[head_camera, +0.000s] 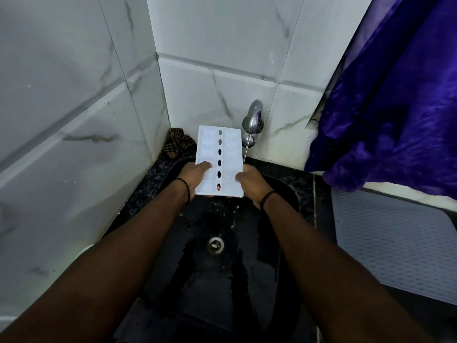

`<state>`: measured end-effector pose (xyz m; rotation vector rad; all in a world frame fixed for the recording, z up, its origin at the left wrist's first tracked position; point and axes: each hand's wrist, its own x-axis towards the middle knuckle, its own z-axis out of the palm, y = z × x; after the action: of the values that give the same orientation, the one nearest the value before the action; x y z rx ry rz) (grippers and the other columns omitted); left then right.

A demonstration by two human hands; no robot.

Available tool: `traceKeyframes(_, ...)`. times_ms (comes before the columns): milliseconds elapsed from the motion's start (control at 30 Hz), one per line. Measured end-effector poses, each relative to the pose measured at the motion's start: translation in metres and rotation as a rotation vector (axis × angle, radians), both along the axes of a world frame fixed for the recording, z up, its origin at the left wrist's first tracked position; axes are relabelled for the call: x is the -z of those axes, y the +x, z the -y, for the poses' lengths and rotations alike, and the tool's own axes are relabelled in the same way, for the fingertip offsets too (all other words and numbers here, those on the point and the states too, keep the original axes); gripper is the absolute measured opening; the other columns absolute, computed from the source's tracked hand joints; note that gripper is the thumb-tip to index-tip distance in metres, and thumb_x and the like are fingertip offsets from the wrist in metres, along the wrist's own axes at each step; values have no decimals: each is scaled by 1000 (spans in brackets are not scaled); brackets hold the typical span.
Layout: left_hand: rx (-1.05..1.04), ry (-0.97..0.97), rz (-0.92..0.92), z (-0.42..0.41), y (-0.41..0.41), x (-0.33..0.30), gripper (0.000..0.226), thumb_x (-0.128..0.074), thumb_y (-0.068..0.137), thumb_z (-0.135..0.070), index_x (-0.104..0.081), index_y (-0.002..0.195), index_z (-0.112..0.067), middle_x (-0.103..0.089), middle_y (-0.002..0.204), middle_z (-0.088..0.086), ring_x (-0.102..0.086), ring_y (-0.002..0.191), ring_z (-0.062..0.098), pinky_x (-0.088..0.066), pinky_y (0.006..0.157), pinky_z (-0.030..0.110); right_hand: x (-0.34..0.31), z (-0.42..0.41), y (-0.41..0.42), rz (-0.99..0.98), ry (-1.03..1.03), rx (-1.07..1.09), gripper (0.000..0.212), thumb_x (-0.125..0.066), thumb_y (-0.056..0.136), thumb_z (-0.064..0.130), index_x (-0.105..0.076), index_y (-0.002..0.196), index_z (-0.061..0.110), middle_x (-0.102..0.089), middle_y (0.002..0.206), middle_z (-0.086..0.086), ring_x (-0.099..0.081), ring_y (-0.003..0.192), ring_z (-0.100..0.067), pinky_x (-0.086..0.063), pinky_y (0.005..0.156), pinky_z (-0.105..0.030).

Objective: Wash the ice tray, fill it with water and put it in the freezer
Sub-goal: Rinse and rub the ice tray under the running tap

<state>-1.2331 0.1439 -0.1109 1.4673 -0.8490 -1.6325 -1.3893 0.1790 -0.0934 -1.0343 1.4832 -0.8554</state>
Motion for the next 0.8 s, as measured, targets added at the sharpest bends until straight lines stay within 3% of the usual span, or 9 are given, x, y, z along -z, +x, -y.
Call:
traceKeyframes(100,-36,-67,10,-1,-7,-1,26,-56,92,-15,-62,114,-1,-65,116,21,-64,87,32,-53,74,40,-2,-2,-3,173,50,86,41,-38,89,-18,-51,127,-12,-57,130,-31,-57,118,-46,-45,101,-58)
traceKeyframes(200,-45,-88,3,-4,-12,2,25,-57,93,-16,-63,113,-3,-66,113,20,-64,88,32,-53,74,40,-5,-5,-12,397,133,118,51,-32,86,-21,-48,133,-11,-56,132,-30,-57,116,-47,-44,100,-62)
traceKeyframes(300,-63,-107,-19,-6,-16,5,27,-56,94,-15,-61,116,-2,-66,112,18,-64,89,31,-53,75,39,-5,-7,-13,501,140,66,51,-45,87,-20,-50,135,-3,-59,129,-24,-61,109,-40,-47,96,-59)
traceKeyframes(400,-70,-101,-27,-8,-20,9,29,-55,94,-14,-61,118,-1,-65,114,18,-64,92,32,-53,79,42,0,-6,-10,462,113,120,48,-58,84,-17,-53,131,-7,-59,130,-27,-60,113,-43,-46,99,-60)
traceKeyframes(500,-70,-57,-38,-10,-18,13,31,-55,94,-15,-61,120,-1,-66,114,19,-64,94,35,-54,83,46,4,-2,-6,289,53,177,33,-68,79,-16,-64,110,-5,-65,120,-27,-68,88,-34,-56,86,-48)
traceKeyframes(567,-79,-50,-33,-10,-15,14,31,-55,94,-16,-61,119,-1,-66,113,18,-65,92,34,-54,79,43,7,2,-3,97,-2,179,28,-69,80,-11,-67,107,-2,-69,115,-24,-68,85,-29,-57,84,-42)
traceKeyframes(667,-85,-62,-28,-8,-10,11,25,-56,93,-16,-63,113,-3,-67,107,15,-66,78,27,-53,63,33,8,3,1,-4,-31,126,27,-54,89,-9,-65,113,-5,-68,111,-20,-63,94,-27,-52,86,-39)
traceKeyframes(800,-47,-79,7,-6,-4,7,26,-57,92,-16,-64,112,-3,-68,103,16,-67,74,24,-53,58,31,8,-1,-3,150,28,79,38,-37,88,-14,-59,118,-7,-64,109,-20,-61,96,-32,-52,88,-46)
